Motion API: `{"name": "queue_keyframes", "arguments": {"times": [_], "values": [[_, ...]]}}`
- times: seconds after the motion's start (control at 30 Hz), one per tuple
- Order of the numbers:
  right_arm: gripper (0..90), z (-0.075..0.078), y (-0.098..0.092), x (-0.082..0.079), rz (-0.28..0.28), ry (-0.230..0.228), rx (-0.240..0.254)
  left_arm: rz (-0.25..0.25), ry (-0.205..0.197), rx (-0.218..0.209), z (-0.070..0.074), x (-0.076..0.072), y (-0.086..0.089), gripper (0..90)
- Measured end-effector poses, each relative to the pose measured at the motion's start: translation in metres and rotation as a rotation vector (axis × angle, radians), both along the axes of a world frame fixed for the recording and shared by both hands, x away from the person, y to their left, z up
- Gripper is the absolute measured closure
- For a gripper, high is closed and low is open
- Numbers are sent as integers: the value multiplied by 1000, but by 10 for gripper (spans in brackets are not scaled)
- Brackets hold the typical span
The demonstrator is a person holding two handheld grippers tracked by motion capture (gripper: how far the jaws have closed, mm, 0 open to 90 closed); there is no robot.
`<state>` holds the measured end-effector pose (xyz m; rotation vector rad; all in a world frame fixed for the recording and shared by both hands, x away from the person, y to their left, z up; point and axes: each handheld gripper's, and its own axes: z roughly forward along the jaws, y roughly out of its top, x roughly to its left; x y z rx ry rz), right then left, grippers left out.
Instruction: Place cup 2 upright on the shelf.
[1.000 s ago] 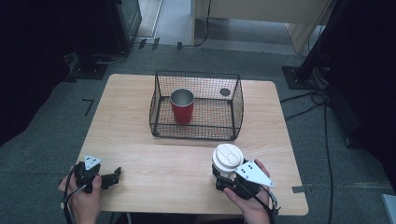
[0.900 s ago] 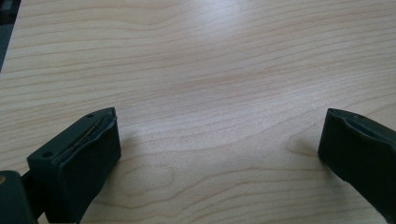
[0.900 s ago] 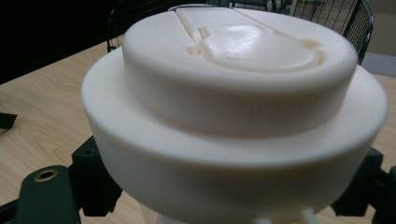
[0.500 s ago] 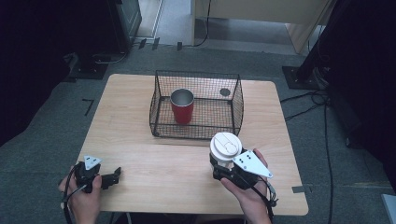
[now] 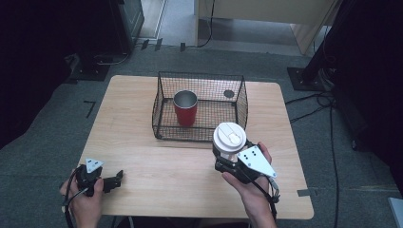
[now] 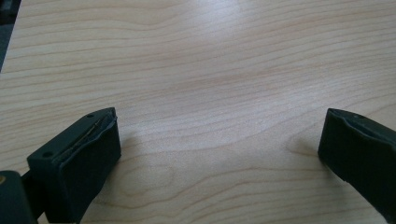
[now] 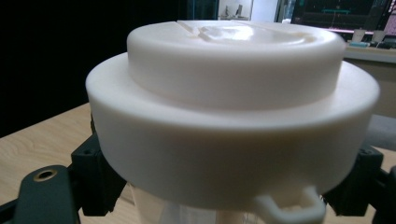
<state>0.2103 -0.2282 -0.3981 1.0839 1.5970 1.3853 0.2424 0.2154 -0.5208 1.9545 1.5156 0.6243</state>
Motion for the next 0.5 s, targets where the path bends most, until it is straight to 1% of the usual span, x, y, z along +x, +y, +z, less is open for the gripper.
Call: {"name": "queue_keyframes", "arguments": {"times": [0.17,0.4,0.43,0.5], "values": [[160,7,1,6,2,-42,10,0,2,1,0,0,0,0],[159,16,1,18,-13,-60,10,0,2,1,0,0,0,0],[159,19,1,22,-16,-66,16,0,1,1,0,0,0,0],[159,21,1,24,-19,-69,21,0,2,0,0,0,0,0]]}}
